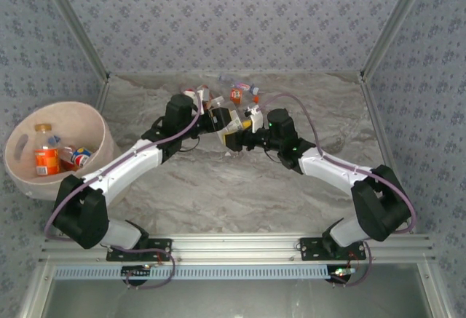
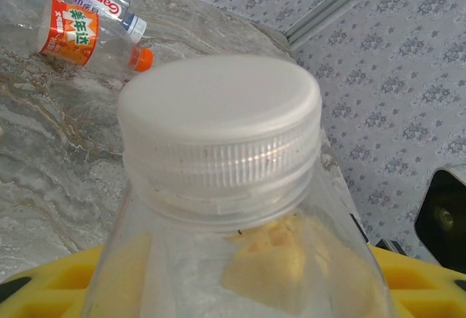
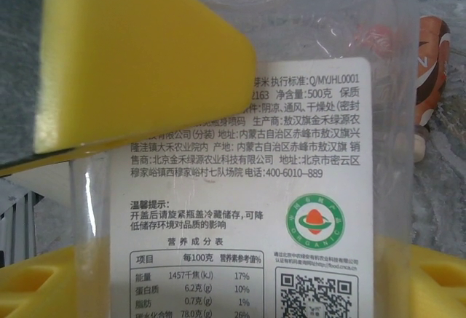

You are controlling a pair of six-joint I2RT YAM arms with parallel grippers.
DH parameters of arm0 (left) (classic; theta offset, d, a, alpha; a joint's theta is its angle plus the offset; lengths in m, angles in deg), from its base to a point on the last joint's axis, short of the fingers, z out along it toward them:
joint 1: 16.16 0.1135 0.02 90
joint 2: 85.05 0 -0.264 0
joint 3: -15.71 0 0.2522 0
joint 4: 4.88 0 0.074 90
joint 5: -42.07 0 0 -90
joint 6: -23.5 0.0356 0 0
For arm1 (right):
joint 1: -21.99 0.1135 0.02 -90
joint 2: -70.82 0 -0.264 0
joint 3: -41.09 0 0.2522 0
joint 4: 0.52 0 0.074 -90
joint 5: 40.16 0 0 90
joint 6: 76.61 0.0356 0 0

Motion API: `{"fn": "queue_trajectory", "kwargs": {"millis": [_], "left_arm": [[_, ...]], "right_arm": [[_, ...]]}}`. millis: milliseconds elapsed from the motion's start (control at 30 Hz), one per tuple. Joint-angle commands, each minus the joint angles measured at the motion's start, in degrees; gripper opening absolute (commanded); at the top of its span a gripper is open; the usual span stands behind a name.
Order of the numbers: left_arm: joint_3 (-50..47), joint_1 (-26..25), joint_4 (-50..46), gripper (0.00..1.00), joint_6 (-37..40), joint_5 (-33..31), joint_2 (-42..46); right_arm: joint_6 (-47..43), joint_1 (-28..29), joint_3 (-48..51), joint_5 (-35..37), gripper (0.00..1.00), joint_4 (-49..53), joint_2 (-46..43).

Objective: Put the plastic bottles in the bin

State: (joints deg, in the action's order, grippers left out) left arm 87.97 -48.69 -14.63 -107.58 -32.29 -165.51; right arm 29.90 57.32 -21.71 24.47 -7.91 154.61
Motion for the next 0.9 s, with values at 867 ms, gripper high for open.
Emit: {"fn": "queue_trajectory", "kwargs": {"millis": [867], "left_arm": [[14.95,8.55,-35.45,0.54,15.2,-25.6,25.48]], "right_arm": [[7.61,-6.51,6.89,34.18,1.0,5.85,-15.64]]}}
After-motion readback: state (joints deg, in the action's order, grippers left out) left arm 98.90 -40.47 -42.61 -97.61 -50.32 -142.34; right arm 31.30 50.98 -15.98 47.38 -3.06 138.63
